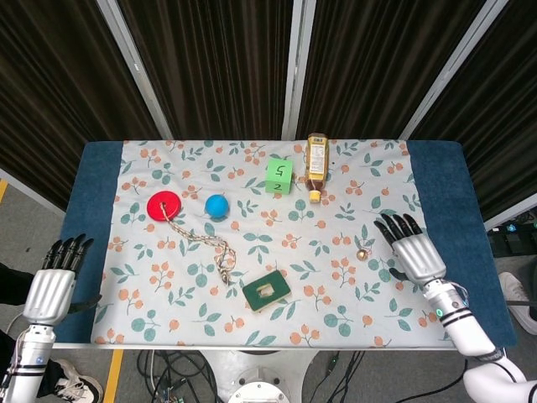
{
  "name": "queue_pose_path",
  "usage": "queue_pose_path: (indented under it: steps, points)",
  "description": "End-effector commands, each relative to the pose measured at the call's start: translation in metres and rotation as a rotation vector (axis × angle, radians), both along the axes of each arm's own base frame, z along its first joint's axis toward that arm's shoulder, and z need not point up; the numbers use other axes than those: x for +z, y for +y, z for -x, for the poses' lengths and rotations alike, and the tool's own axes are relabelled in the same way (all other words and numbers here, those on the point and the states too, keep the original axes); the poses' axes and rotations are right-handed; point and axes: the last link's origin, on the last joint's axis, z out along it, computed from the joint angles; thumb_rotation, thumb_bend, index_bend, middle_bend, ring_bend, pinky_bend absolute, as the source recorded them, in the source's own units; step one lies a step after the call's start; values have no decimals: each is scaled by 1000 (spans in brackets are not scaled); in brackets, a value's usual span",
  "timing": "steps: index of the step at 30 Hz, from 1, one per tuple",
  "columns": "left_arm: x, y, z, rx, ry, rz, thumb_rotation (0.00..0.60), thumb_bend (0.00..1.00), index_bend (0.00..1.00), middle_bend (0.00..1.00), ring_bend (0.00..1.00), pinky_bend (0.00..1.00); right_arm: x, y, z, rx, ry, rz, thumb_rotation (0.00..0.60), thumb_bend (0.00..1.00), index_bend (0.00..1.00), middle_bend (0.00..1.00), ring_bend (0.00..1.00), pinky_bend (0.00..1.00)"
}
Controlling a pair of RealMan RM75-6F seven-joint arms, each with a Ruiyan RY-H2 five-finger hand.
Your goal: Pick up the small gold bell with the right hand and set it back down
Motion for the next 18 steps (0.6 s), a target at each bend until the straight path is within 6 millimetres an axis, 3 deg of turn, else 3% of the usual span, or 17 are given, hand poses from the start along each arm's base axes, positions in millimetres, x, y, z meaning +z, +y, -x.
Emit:
queue_pose_path:
  steps: [1,10,18]
  points:
    - [0,0,1,3,-1,2,600,0,0,0,0,6,-16,-15,-16,20,29,-43,600,98,111,0,0,0]
    - [-1,1,2,7,-4,9,600,0,0,0,0,6,-39,-26,-24,29,88,-93,600,118,176,0,0,0]
    - [-1,1,4,11,-7,13,600,0,0,0,0,6,-44,-31,-24,20,94,-89,600,153,273,0,0,0]
